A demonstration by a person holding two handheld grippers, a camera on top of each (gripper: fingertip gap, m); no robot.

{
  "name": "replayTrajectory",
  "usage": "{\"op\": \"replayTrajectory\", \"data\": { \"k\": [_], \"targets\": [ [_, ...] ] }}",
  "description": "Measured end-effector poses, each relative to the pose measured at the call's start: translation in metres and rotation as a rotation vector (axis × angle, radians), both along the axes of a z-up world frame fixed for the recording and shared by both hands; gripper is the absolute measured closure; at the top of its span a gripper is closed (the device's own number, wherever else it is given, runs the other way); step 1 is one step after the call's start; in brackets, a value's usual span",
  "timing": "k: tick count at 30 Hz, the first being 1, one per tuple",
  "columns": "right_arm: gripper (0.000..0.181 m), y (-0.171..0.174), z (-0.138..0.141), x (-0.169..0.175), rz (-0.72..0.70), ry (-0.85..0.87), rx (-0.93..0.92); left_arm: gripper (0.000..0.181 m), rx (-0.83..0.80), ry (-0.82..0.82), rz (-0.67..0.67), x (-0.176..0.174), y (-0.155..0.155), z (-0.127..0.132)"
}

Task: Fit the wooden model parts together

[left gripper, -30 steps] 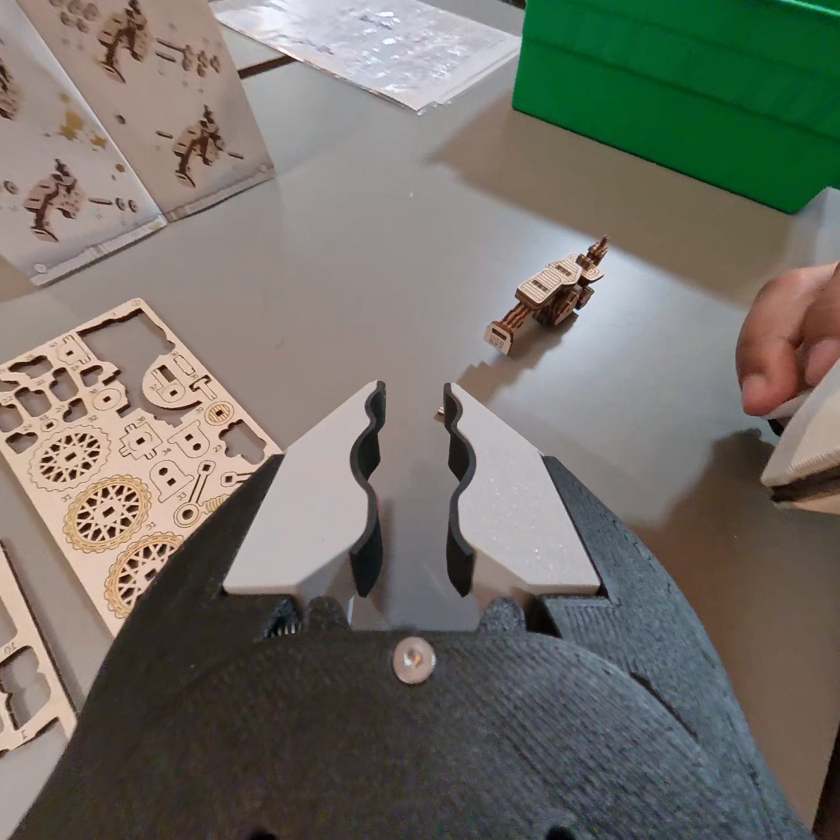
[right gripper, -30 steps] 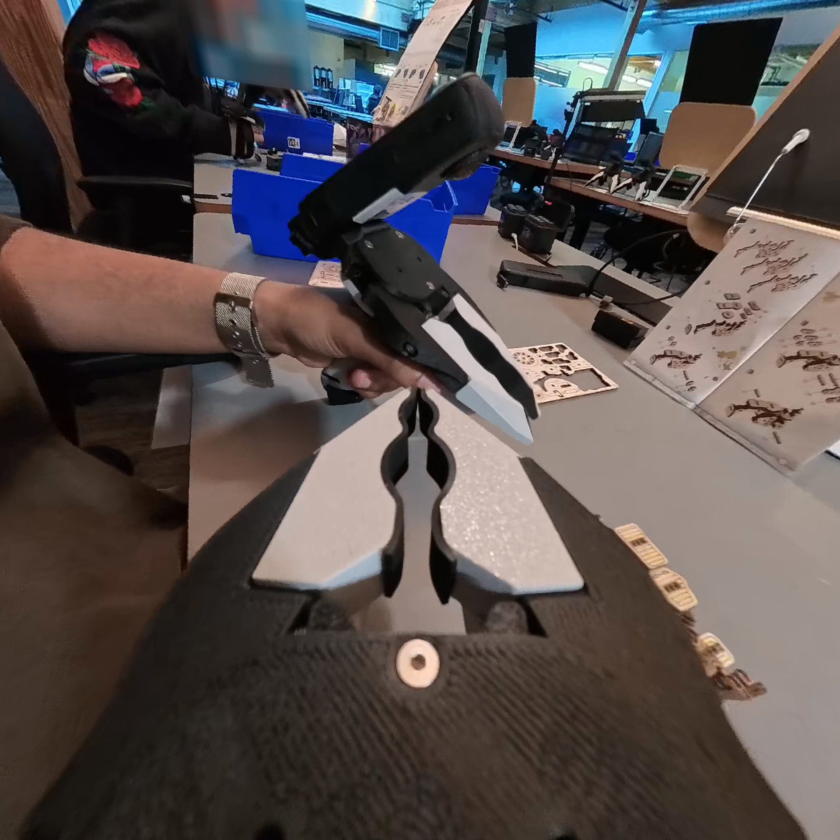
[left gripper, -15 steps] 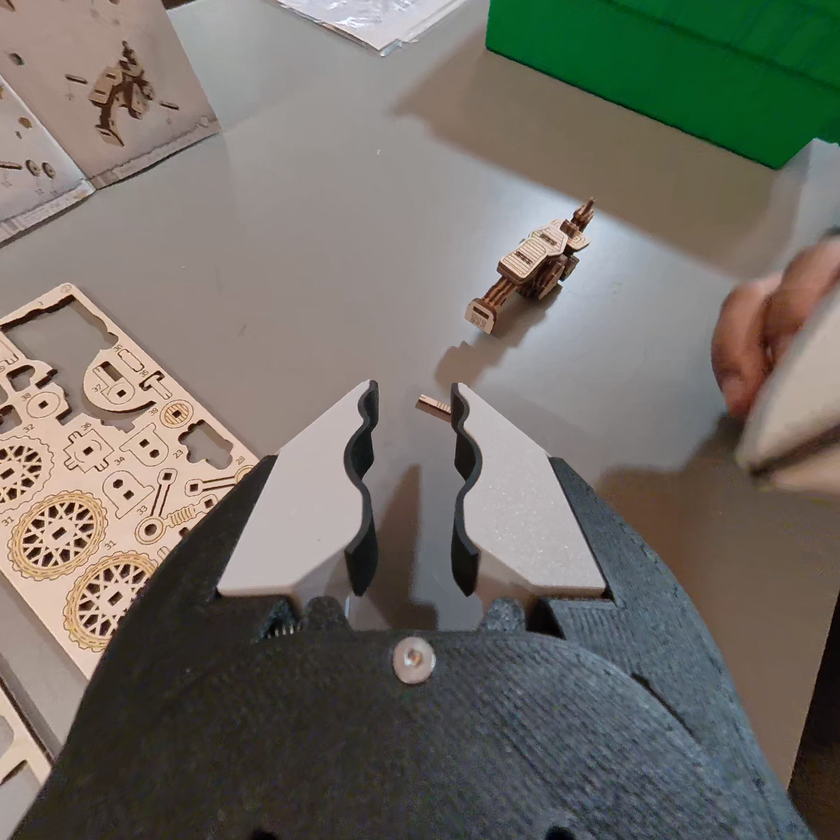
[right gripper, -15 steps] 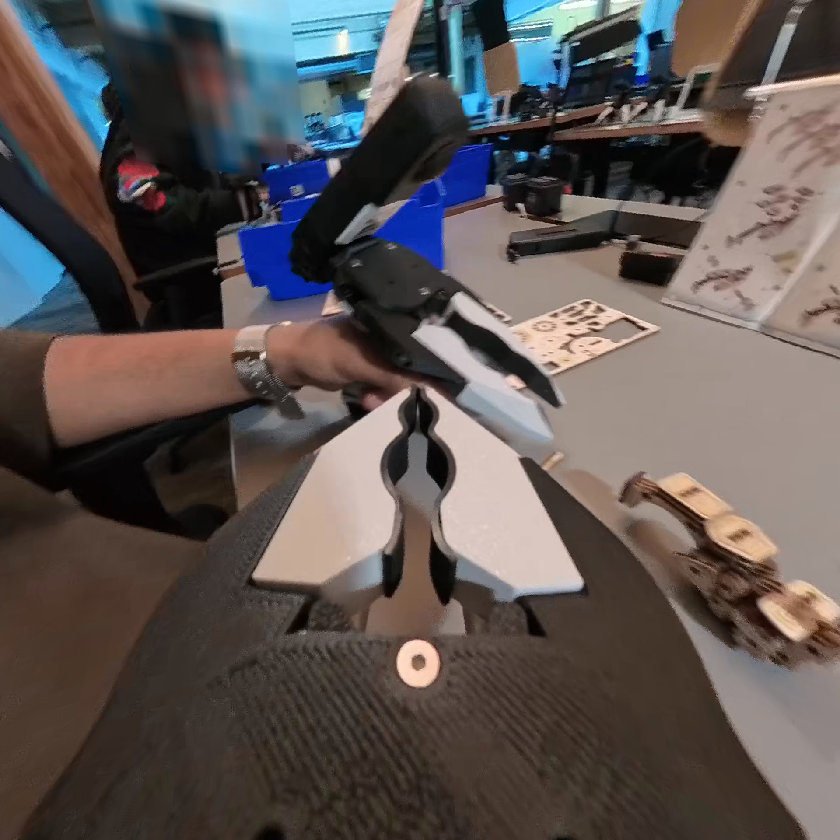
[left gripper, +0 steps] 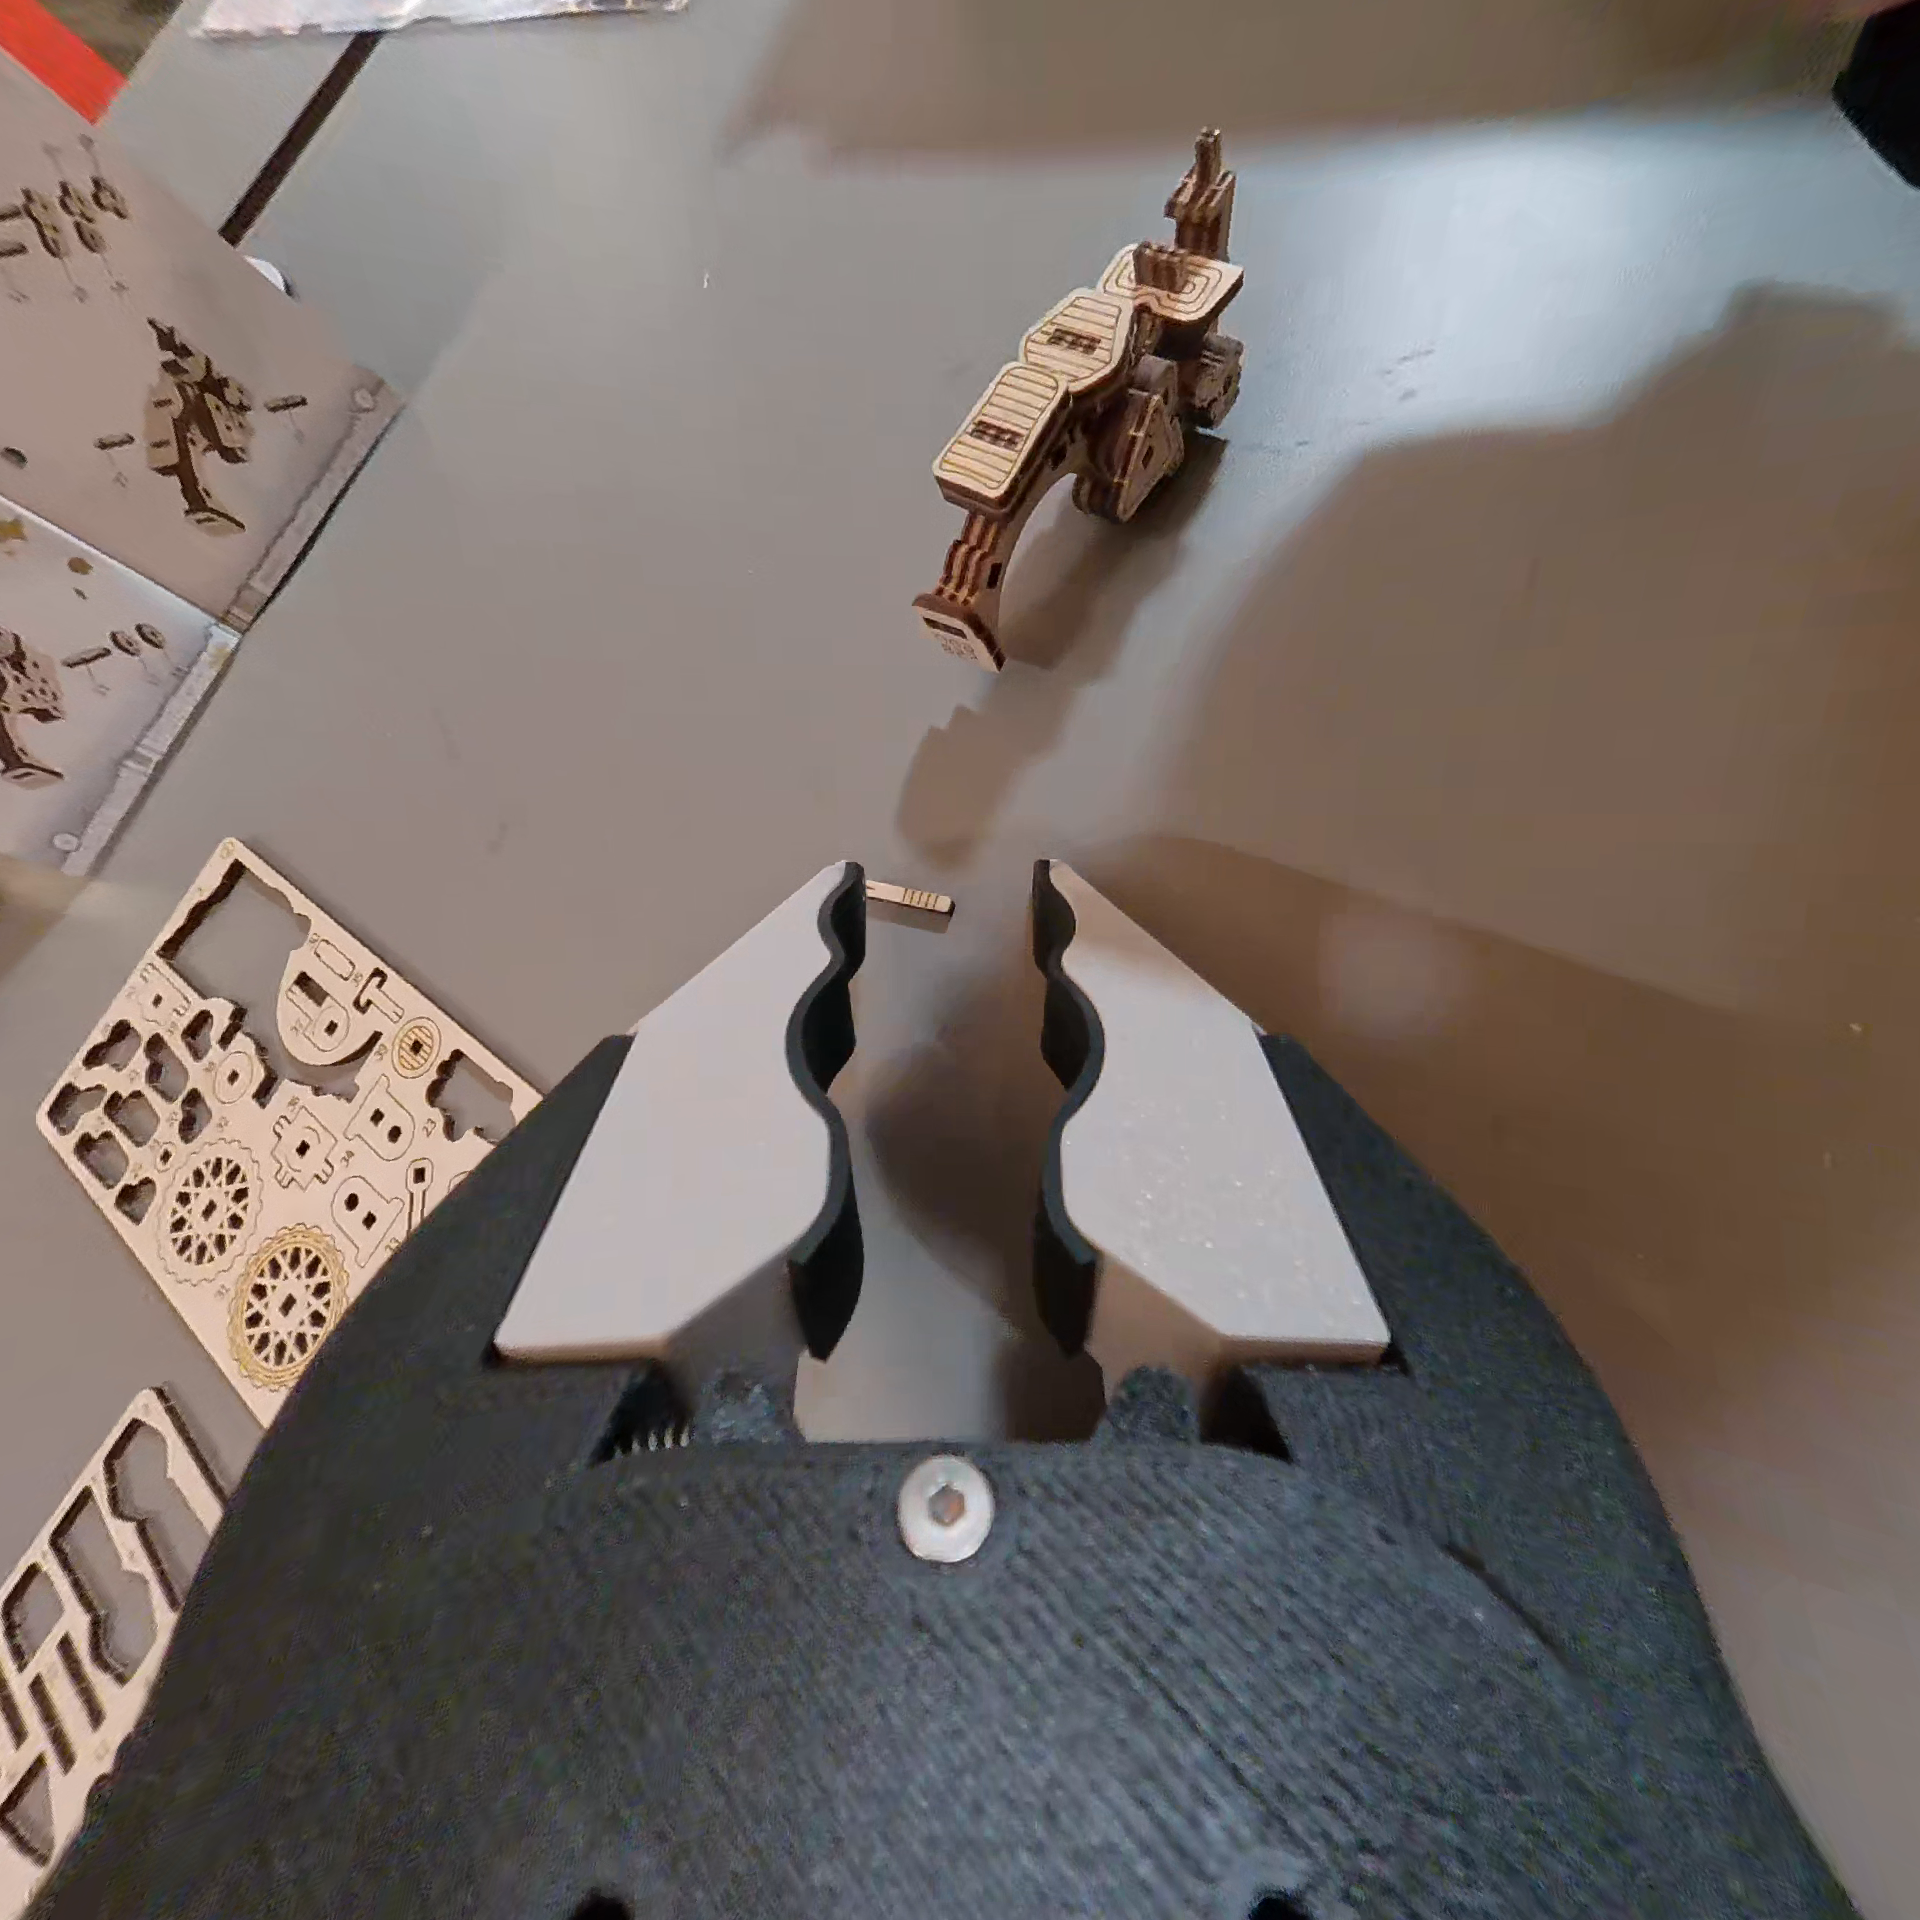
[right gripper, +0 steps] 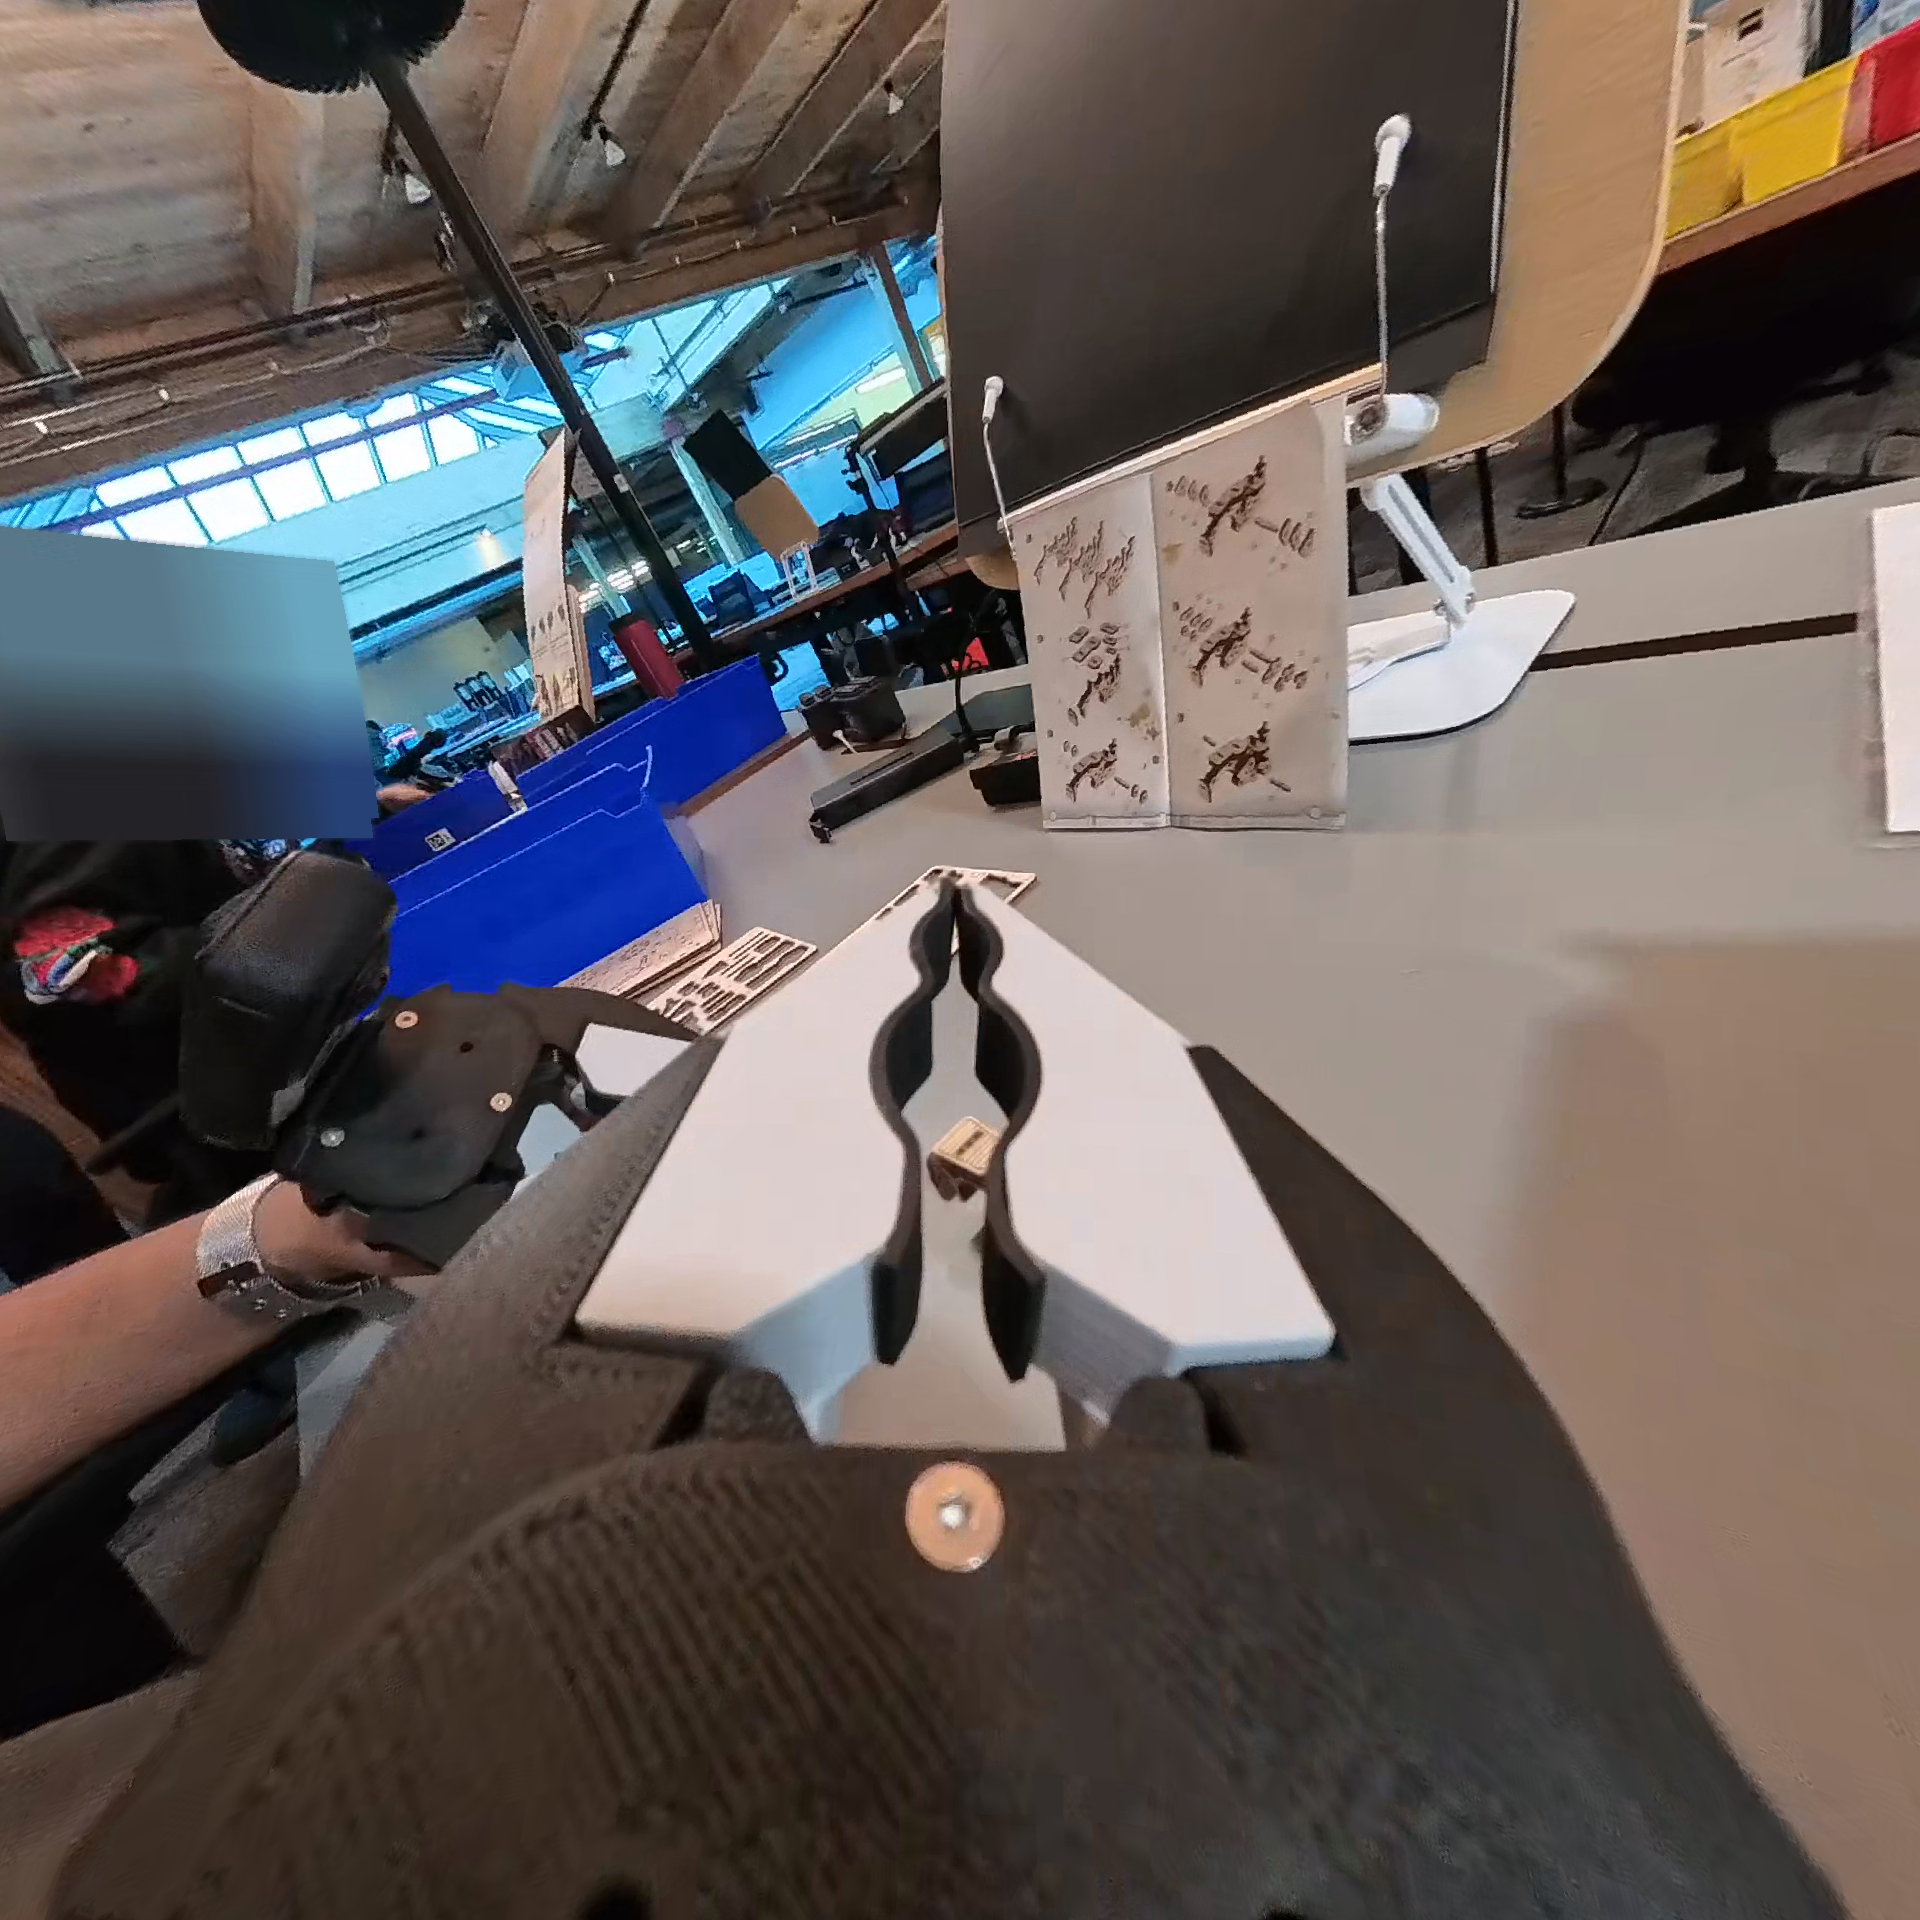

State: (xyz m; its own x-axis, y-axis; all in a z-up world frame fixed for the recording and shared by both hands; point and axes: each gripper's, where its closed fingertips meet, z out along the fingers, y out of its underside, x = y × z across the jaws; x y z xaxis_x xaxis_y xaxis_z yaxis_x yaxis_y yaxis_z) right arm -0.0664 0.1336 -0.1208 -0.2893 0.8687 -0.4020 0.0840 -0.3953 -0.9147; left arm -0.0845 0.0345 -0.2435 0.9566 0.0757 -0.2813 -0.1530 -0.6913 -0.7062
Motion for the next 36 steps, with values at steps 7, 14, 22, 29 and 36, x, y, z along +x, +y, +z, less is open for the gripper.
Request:
{"op": "replayTrajectory", "data": {
  "k": [7,14,22,29,36],
  "targets": [
    [0.181,-0.022,-0.002,0.003,0.040,0.013,0.142,0.145,0.006,-0.050,0.016,-0.003,0.000,0.000],
    [0.181,-0.032,-0.005,0.003,0.086,0.003,0.106,0.147,0.007,-0.065,0.030,-0.005,-0.001,0.000],
    [0.181,-0.042,-0.013,-0.006,0.156,-0.036,0.043,0.148,0.108,-0.211,0.059,-0.011,-0.002,0.013],
    [0.179,-0.053,-0.016,-0.007,0.243,-0.076,-0.088,0.143,0.063,-0.372,0.093,-0.016,-0.006,0.002],
    [0.177,-0.061,-0.020,-0.007,0.256,-0.070,0.032,0.144,0.008,-0.310,0.051,-0.008,-0.004,-0.004]
  ]
}}
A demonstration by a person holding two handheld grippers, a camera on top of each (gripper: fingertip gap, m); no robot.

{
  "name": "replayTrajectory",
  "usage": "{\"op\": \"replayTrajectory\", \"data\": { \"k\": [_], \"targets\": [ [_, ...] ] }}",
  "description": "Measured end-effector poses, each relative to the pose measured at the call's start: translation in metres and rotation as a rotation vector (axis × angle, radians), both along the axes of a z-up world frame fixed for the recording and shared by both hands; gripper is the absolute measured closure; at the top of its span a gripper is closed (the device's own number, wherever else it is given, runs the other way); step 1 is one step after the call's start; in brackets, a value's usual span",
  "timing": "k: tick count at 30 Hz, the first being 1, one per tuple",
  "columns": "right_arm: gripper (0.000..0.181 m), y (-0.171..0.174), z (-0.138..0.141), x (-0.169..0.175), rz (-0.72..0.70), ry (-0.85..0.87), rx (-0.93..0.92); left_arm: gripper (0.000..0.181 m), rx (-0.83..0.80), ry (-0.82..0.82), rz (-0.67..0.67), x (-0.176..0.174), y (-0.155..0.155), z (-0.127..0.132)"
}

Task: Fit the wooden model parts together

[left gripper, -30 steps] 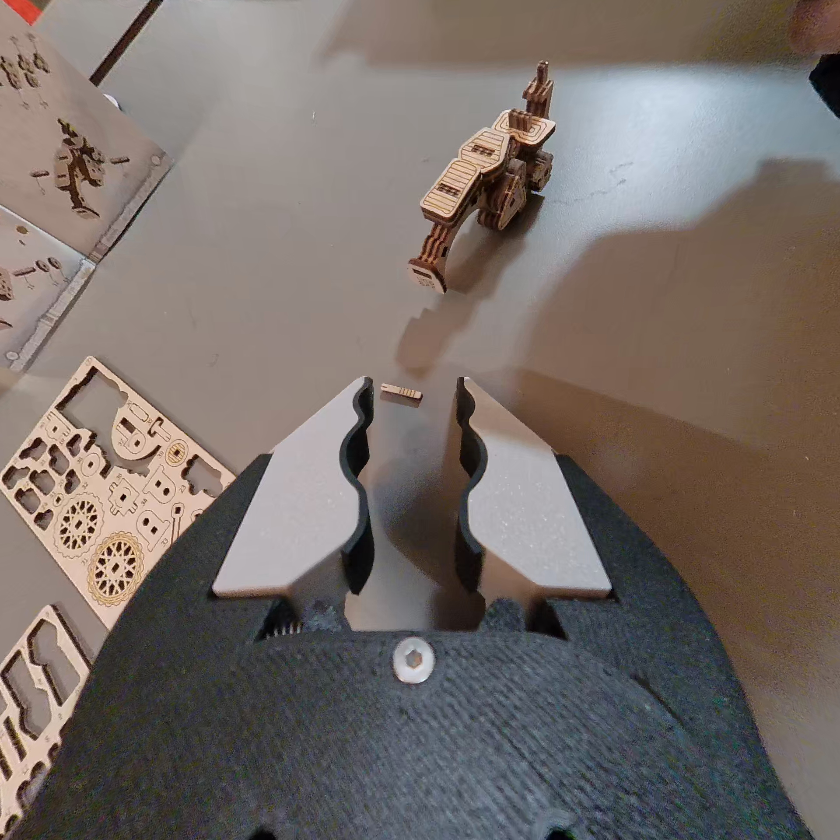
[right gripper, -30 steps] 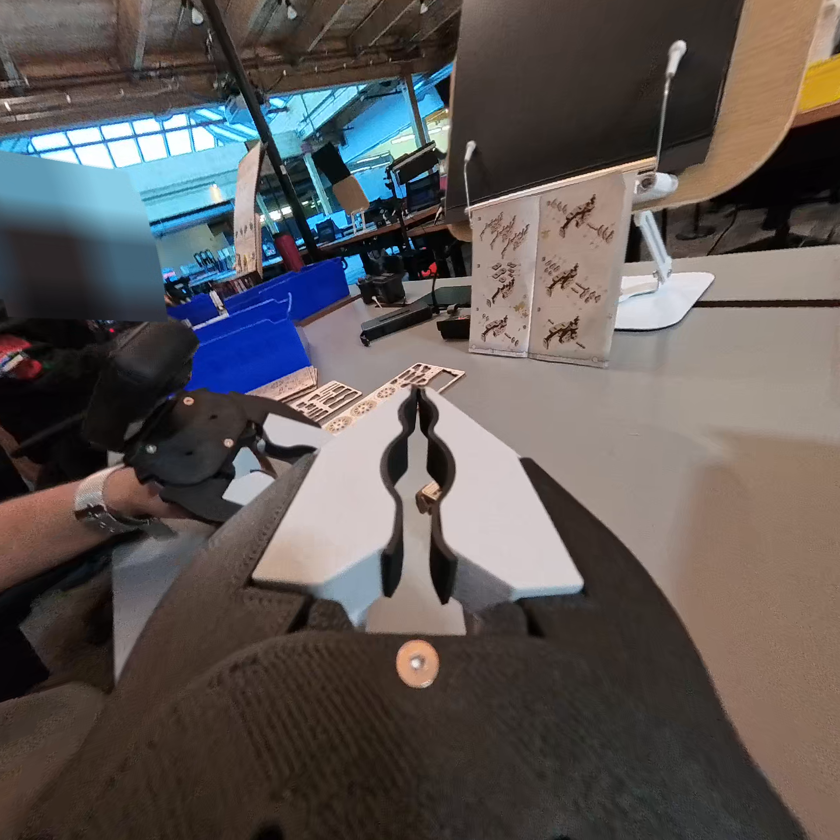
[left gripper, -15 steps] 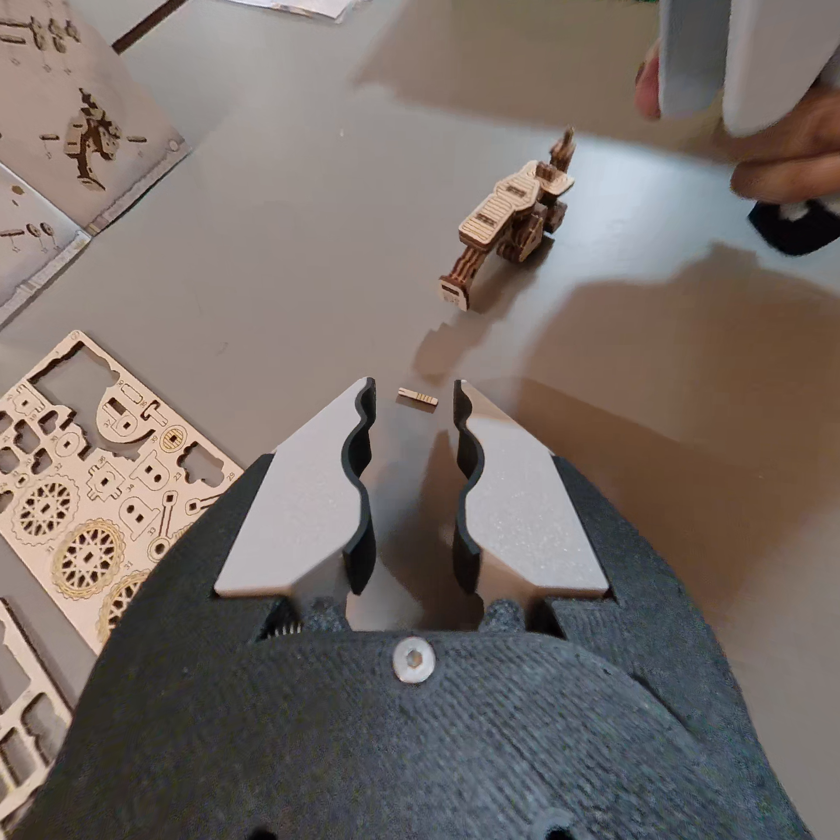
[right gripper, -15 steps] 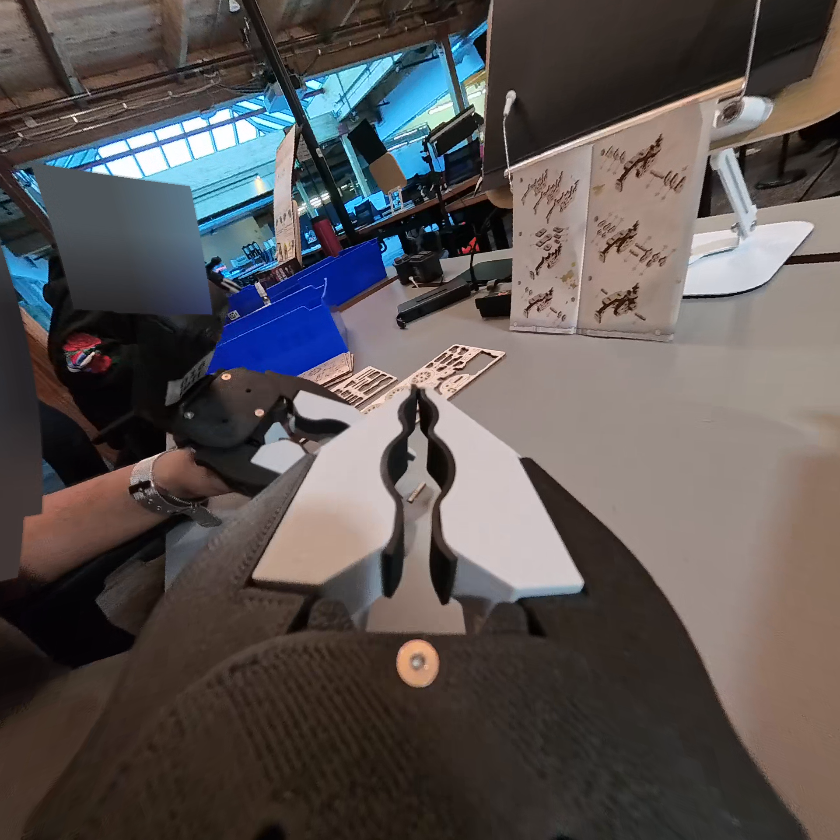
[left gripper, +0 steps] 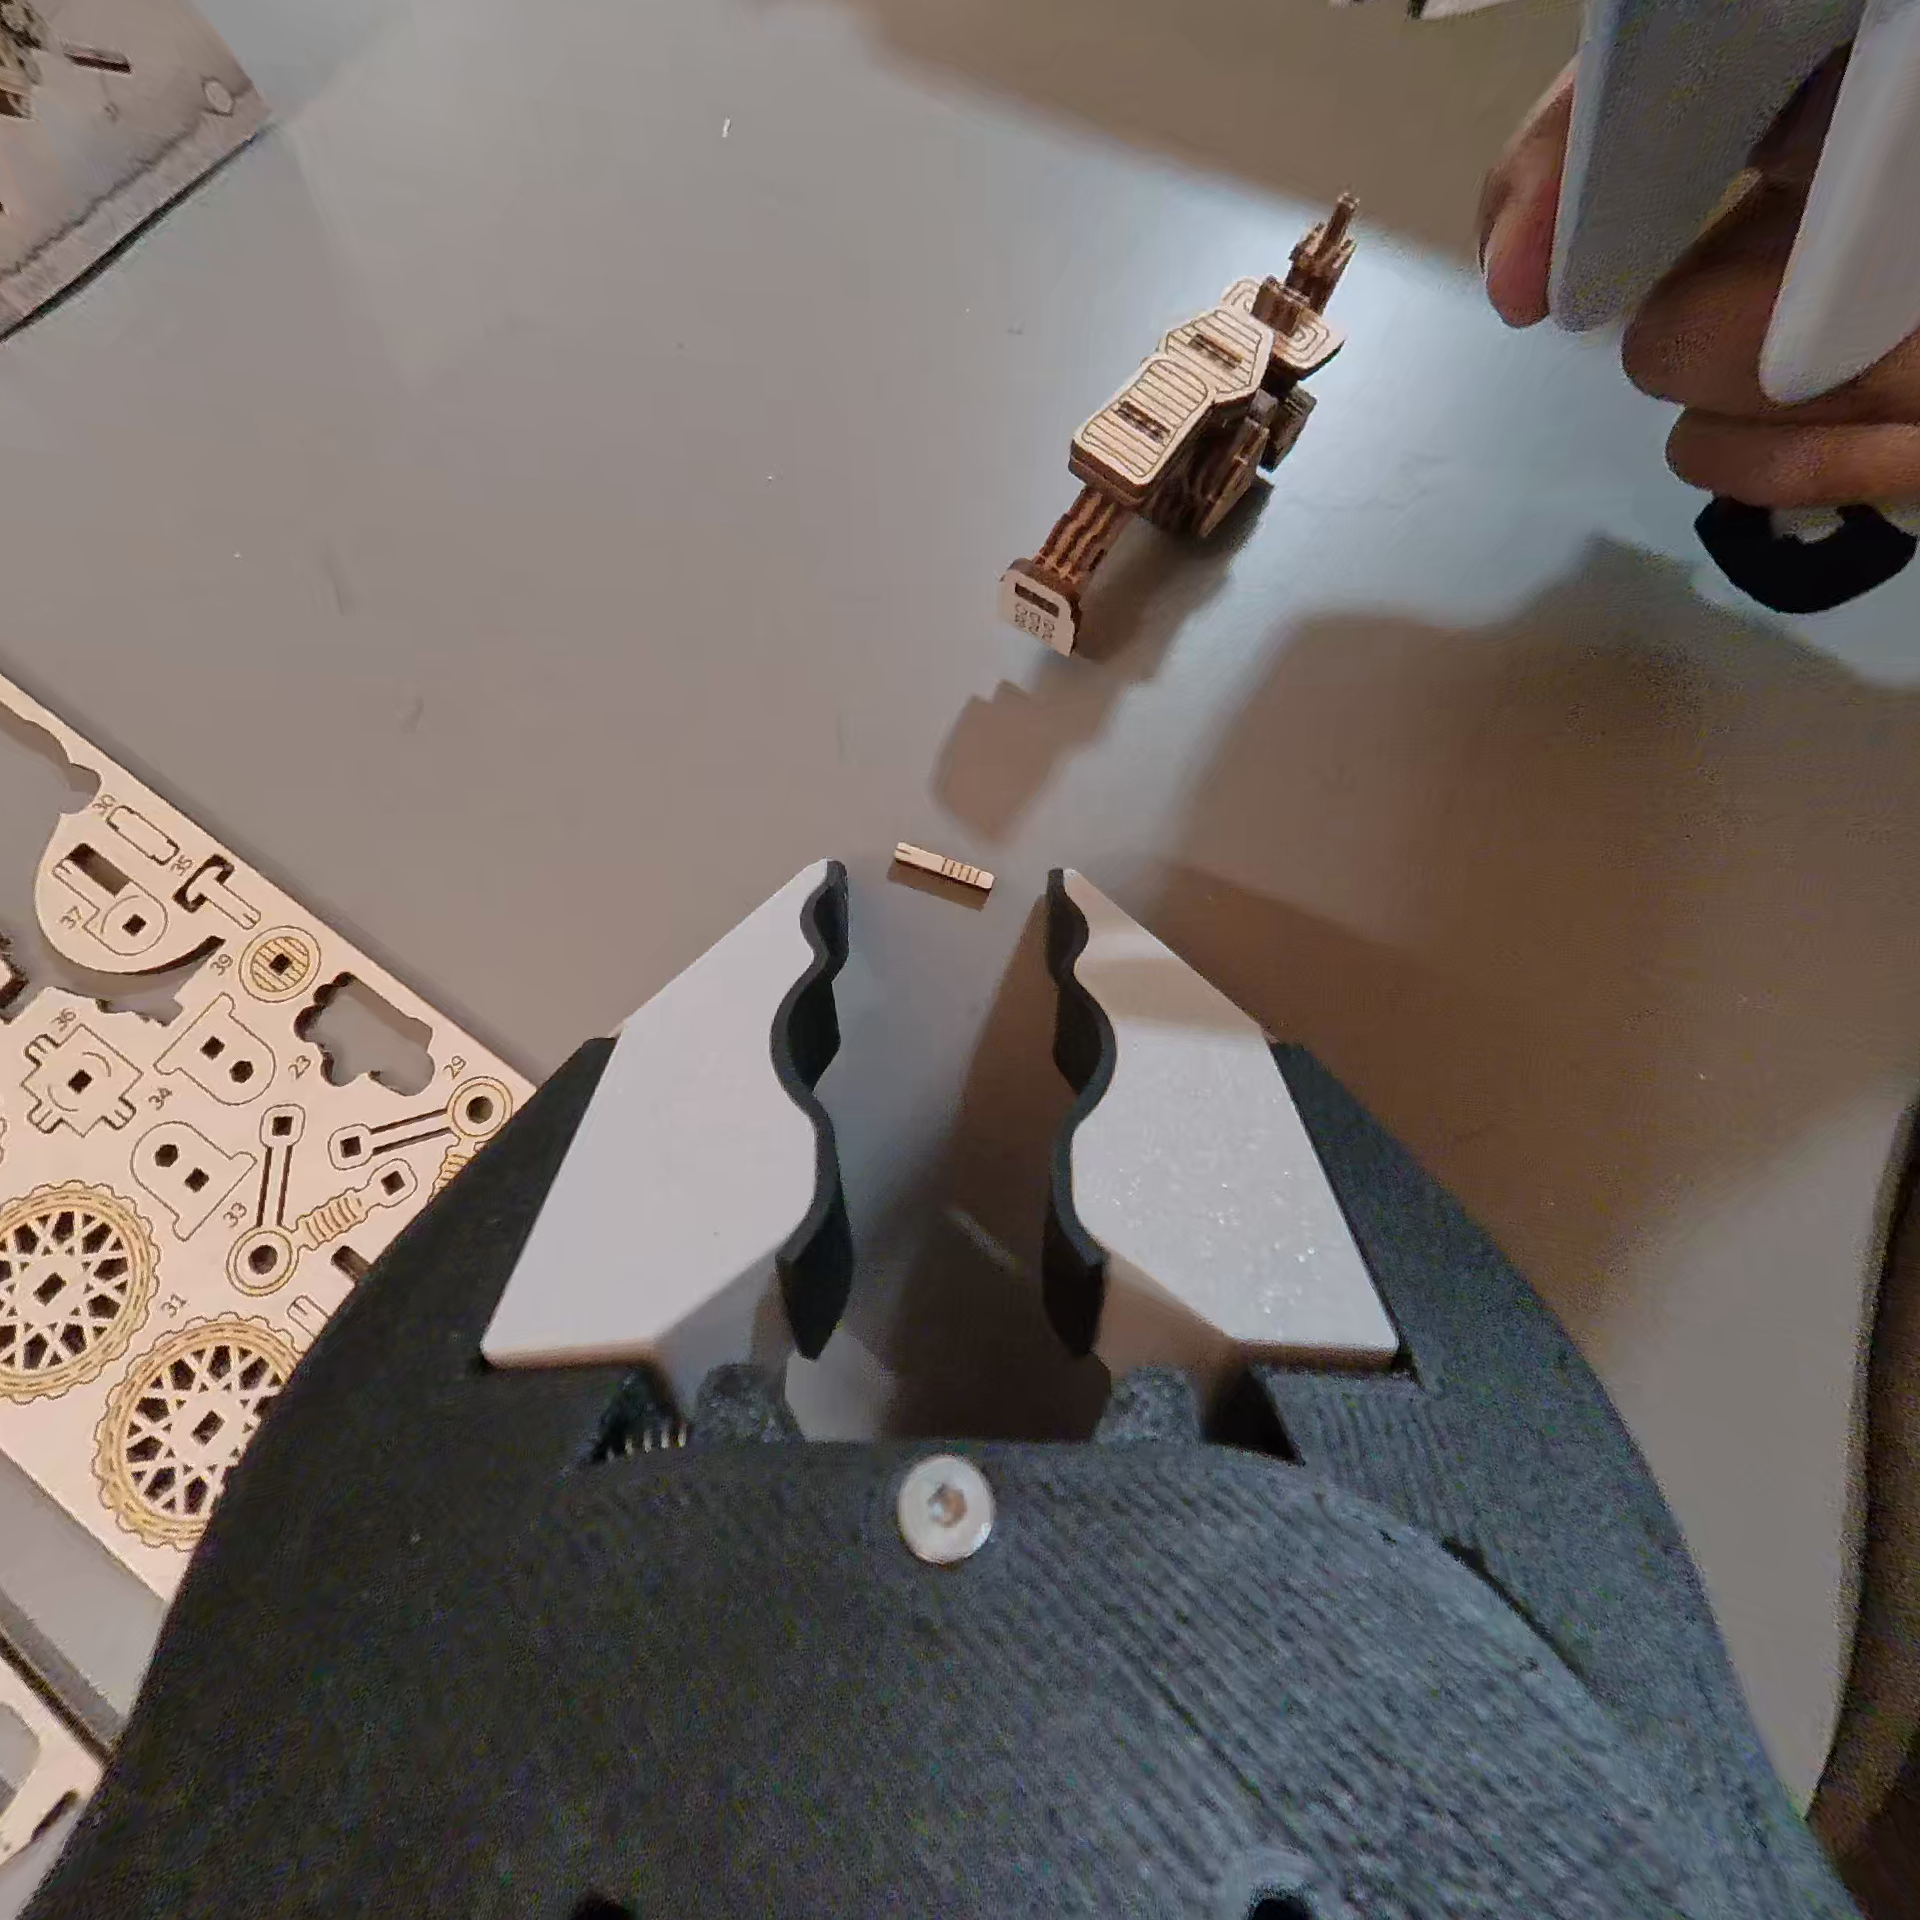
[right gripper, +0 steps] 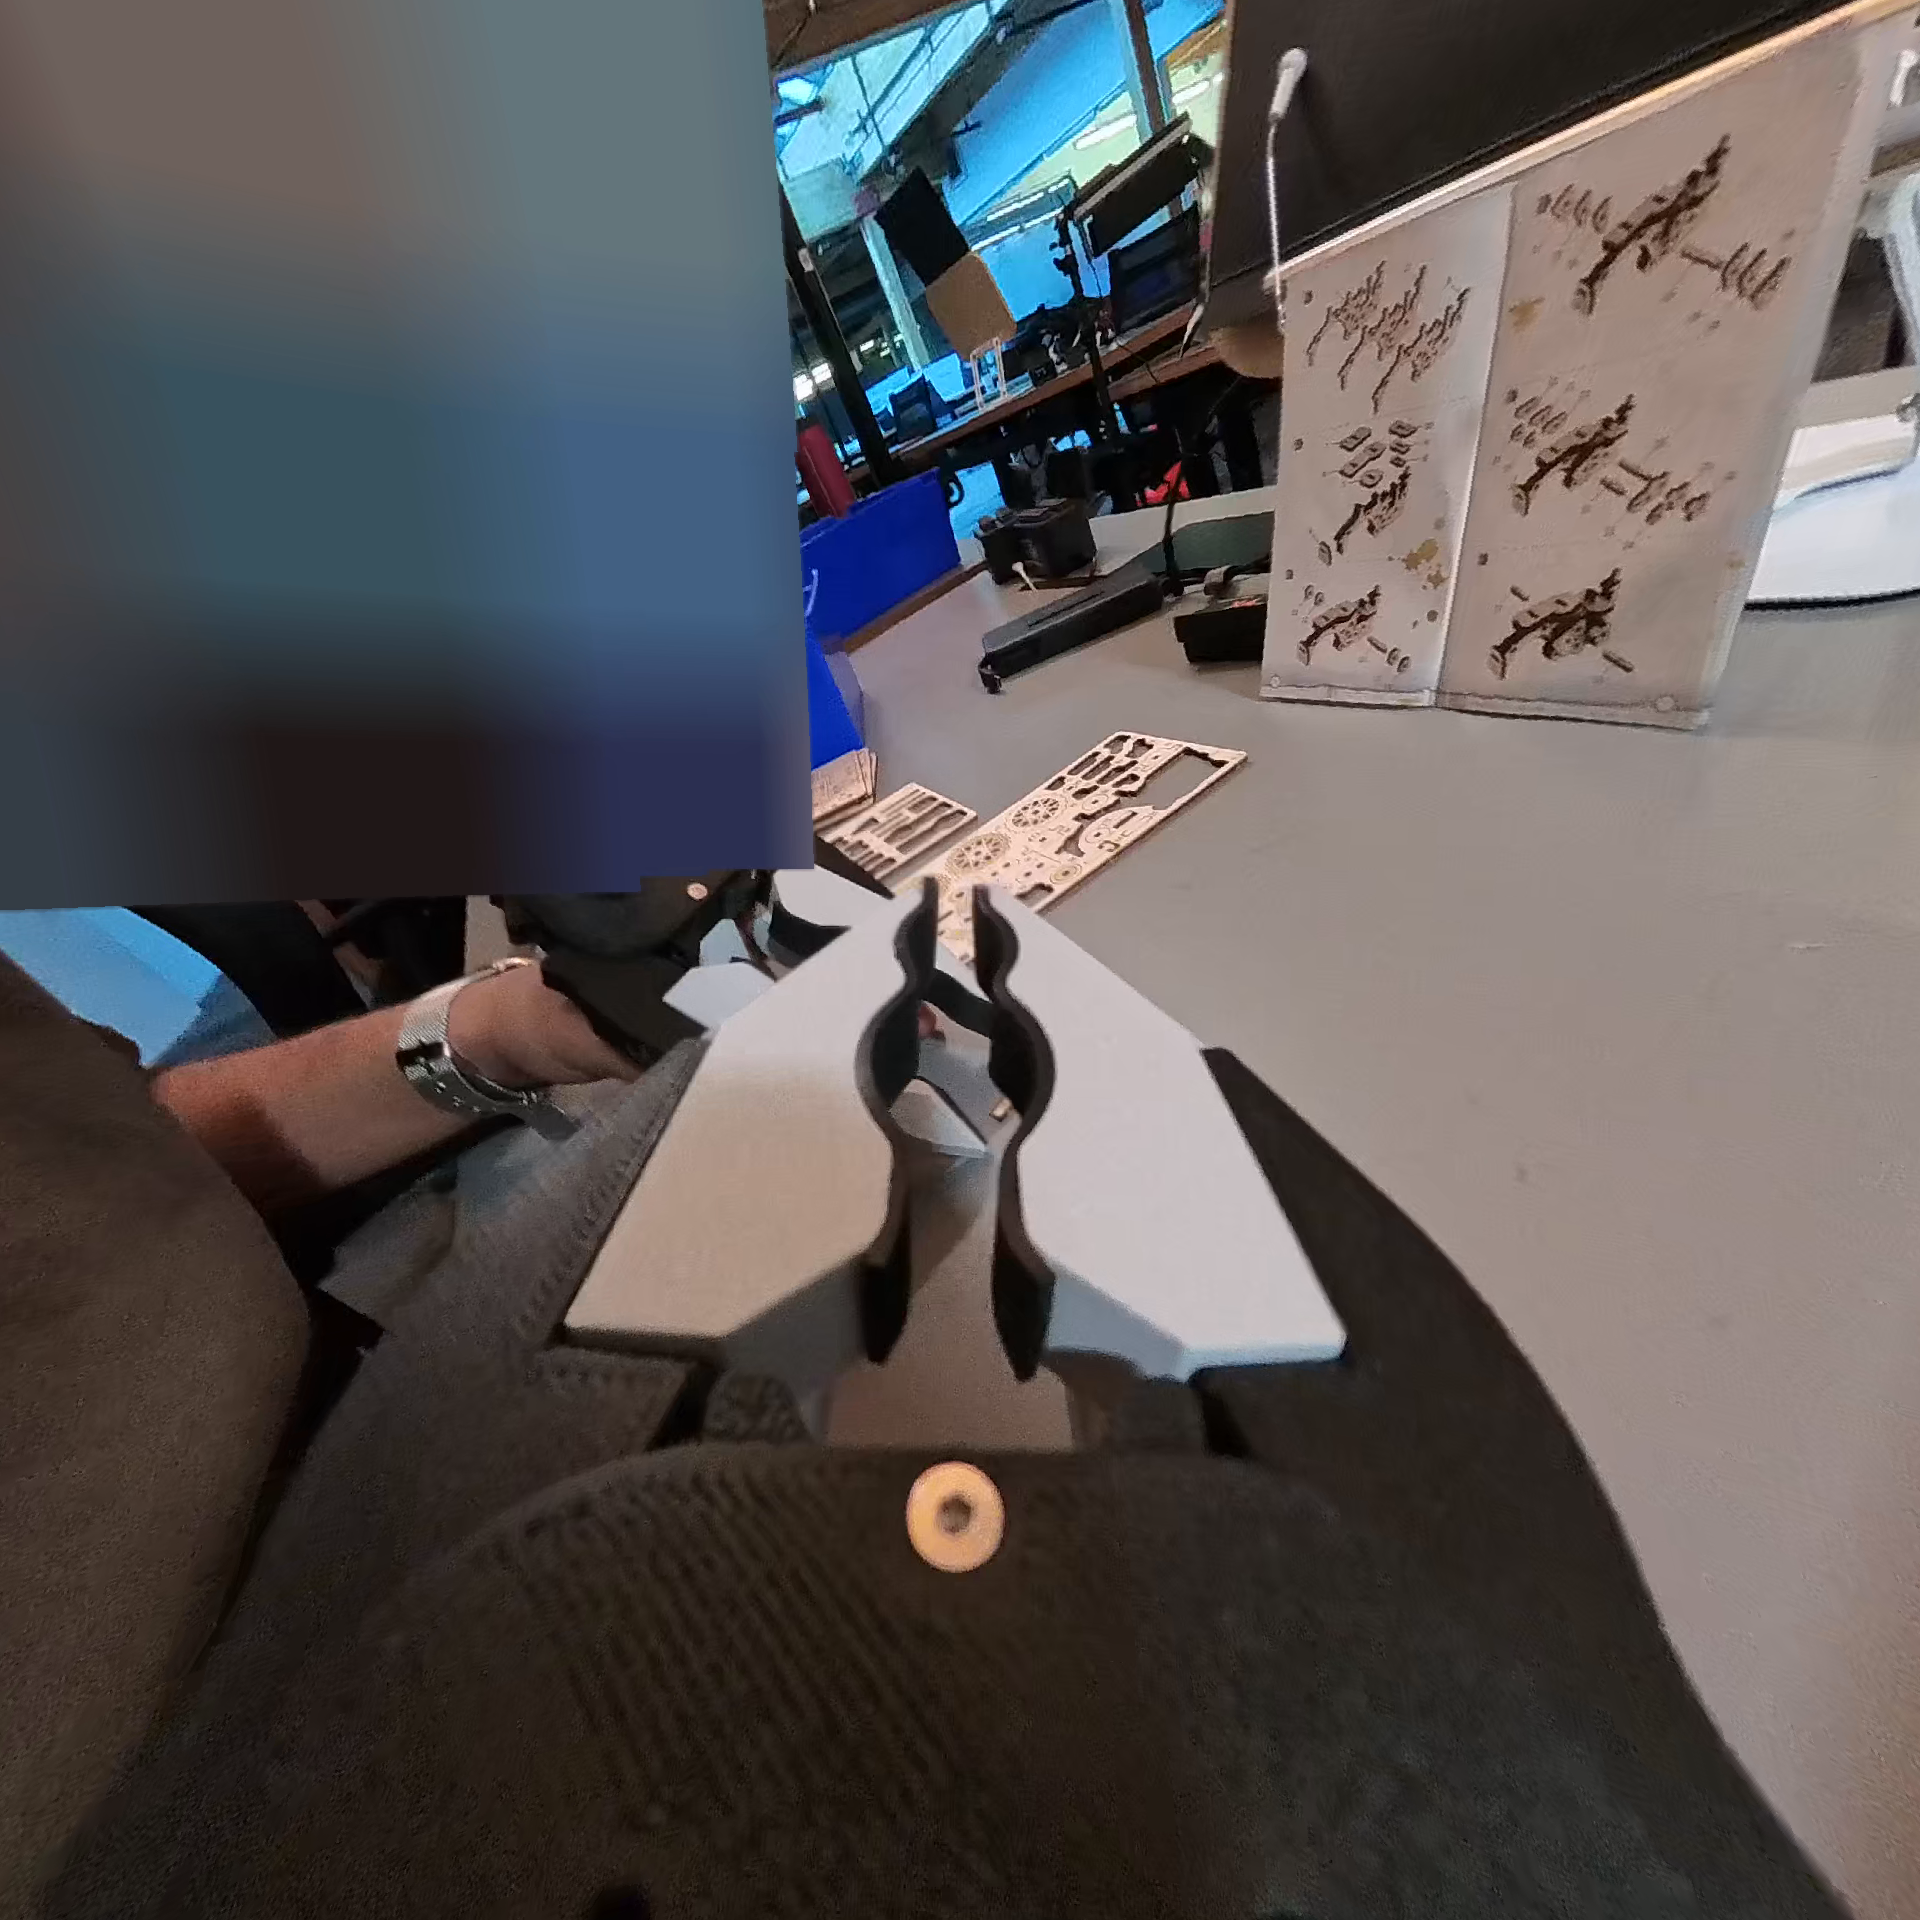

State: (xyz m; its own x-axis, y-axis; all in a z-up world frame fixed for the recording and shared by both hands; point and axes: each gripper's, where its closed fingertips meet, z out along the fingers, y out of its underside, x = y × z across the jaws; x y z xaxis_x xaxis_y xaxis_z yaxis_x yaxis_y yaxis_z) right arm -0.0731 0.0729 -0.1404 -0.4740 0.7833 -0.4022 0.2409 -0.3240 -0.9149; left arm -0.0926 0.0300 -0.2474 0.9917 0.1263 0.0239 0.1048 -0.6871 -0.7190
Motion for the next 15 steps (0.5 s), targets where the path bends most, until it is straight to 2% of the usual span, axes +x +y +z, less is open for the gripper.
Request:
{"op": "replayTrajectory", "data": {
  "k": [8,15],
  "targets": [
    [0.178,-0.011,-0.011,-0.001,0.019,0.017,0.167,0.144,0.010,-0.026,-0.006,0.001,0.000,0.001],
    [0.179,-0.020,-0.019,0.001,0.073,-0.020,0.176,0.143,0.047,-0.096,0.031,-0.004,-0.001,0.005]
  ]
}}
